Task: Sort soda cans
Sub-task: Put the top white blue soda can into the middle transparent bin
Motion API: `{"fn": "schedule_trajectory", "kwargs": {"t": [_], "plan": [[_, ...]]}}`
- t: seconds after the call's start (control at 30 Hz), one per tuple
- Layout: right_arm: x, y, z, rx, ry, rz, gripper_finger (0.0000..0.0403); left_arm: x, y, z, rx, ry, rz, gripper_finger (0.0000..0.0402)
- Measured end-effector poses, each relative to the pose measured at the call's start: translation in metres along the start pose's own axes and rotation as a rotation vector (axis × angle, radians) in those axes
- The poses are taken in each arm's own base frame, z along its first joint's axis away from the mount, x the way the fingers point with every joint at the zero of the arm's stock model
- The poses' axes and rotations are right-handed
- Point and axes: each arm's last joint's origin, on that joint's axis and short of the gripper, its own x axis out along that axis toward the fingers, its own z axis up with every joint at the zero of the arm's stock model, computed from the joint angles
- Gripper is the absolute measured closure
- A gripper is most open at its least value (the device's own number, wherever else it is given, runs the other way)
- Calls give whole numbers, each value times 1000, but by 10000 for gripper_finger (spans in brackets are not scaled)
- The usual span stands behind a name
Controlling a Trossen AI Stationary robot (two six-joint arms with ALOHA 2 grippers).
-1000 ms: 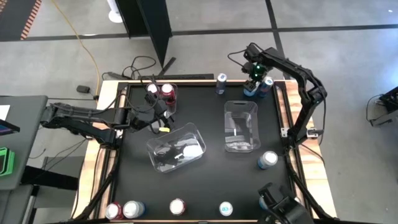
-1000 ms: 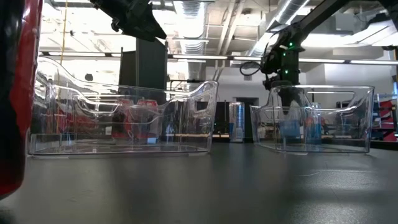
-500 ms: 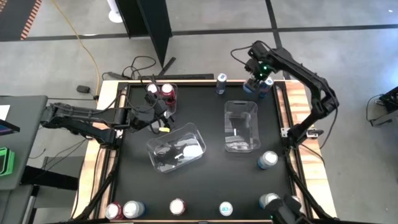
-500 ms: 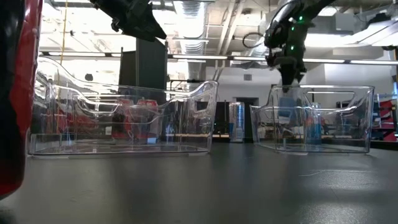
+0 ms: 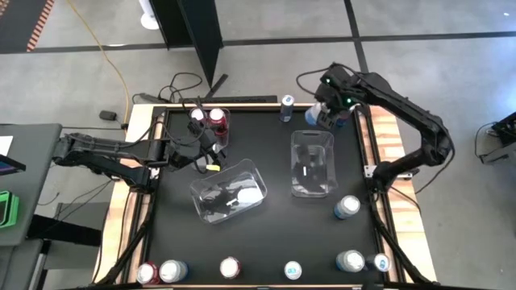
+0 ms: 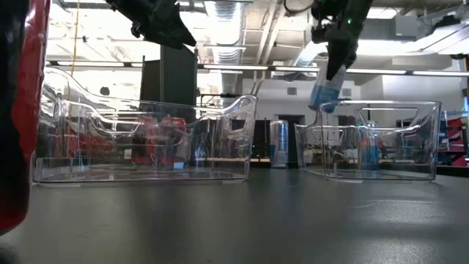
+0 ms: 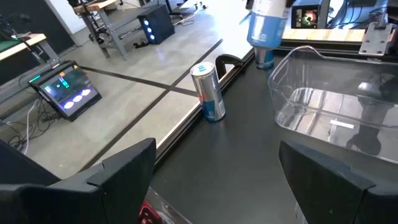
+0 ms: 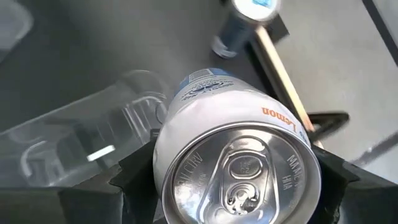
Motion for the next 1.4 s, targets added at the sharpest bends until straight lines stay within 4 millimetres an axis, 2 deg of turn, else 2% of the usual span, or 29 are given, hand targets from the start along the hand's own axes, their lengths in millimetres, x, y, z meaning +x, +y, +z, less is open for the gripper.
{"fn": "schedule_trajectory", "kwargs": {"t": [0.4, 0.57, 0.93, 1.4], "plan": [[-10, 69, 4, -225, -26, 100, 101, 0, 0, 0, 0, 0, 0, 66], [-14, 89, 3, -290, -37, 105, 101, 0, 0, 0, 2, 0, 0, 66], [-19, 111, 1, -333, -65, 143, 101, 0, 0, 0, 1, 0, 0, 66], [-26, 133, 7, -404, -185, 183, 101, 0, 0, 0, -8, 0, 0, 66]]}}
